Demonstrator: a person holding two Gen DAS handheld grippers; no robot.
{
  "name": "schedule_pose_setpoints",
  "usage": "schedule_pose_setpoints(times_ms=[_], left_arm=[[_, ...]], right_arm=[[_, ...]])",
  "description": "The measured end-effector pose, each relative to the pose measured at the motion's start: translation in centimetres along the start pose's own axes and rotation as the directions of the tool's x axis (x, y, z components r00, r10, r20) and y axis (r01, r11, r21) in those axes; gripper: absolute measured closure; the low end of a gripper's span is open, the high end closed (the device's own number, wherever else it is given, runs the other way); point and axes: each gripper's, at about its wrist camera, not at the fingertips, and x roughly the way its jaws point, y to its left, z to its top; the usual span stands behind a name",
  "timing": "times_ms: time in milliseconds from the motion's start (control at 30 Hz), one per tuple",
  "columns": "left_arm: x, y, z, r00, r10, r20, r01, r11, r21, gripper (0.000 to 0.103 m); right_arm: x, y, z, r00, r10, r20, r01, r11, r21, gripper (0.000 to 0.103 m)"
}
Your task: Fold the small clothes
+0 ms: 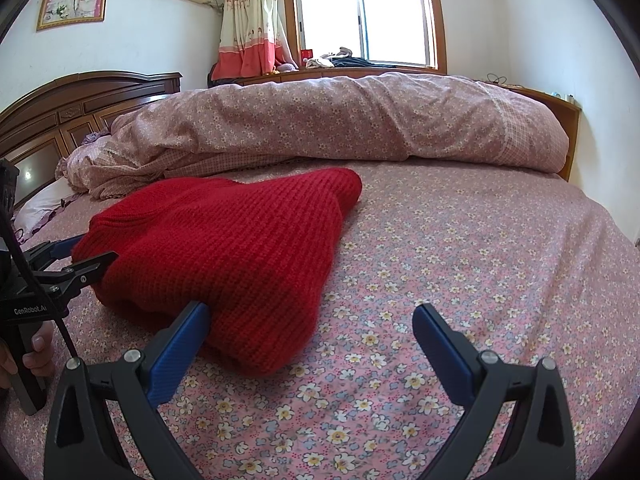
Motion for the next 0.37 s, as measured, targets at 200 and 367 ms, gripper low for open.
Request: schedule_pose_setpoints(times_ms=[200, 367], left_arm=[[0.01, 0.00, 0.01, 1.000, 0.000, 0.000, 0.000, 1.000, 0.000, 0.005], [0.04, 0.03, 0.13, 1.000, 0.001, 0.000, -0.001, 1.000, 0.002, 0.005]], right_arm=[[-0.02, 0.04, 0.00, 1.000, 0.000, 0.000, 0.000, 1.000, 0.000, 0.000], [-0.05, 0.07, 0.01, 1.000, 0.000, -0.001, 0.000, 1.000, 0.000, 0.000]])
